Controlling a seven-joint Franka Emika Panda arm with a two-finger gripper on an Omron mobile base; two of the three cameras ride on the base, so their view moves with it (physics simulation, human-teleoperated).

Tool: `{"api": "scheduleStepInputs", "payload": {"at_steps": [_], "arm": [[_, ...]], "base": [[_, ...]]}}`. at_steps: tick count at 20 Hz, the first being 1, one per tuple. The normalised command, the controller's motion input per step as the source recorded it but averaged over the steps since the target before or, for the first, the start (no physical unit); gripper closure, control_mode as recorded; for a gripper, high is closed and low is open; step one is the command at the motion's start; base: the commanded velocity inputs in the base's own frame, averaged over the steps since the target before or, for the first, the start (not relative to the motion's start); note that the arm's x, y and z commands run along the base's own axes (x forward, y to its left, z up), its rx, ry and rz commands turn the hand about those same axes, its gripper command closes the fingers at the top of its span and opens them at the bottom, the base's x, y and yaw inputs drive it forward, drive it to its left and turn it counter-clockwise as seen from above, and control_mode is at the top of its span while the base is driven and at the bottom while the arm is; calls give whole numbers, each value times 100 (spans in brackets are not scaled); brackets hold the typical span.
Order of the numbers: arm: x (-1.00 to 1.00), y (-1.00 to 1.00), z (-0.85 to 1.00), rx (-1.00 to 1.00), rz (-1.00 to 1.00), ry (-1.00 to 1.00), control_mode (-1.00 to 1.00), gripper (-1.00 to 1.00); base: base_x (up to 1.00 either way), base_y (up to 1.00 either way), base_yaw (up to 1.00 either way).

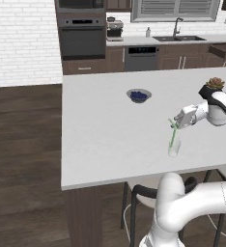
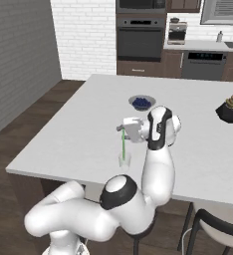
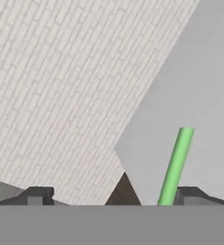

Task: Take a straw from the drawer in front and place it inside the glass cup on the dining counter.

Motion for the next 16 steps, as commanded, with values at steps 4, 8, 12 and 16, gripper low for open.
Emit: {"api": "scheduleStepInputs", "payload": {"at_steps": [4,8,12,16], "arm": [[0,0,-1,-12,0,-8,-100,-100],[0,-1,0,-8,-1,-4,-100,-100],[-11,-10,0,-9,-4,-2,-100,-100],[-45,-6,0,-8,-5,-2,-100,-100]], "base": [[0,0,0],[0,0,0],[0,0,0],[0,0,0]]}}
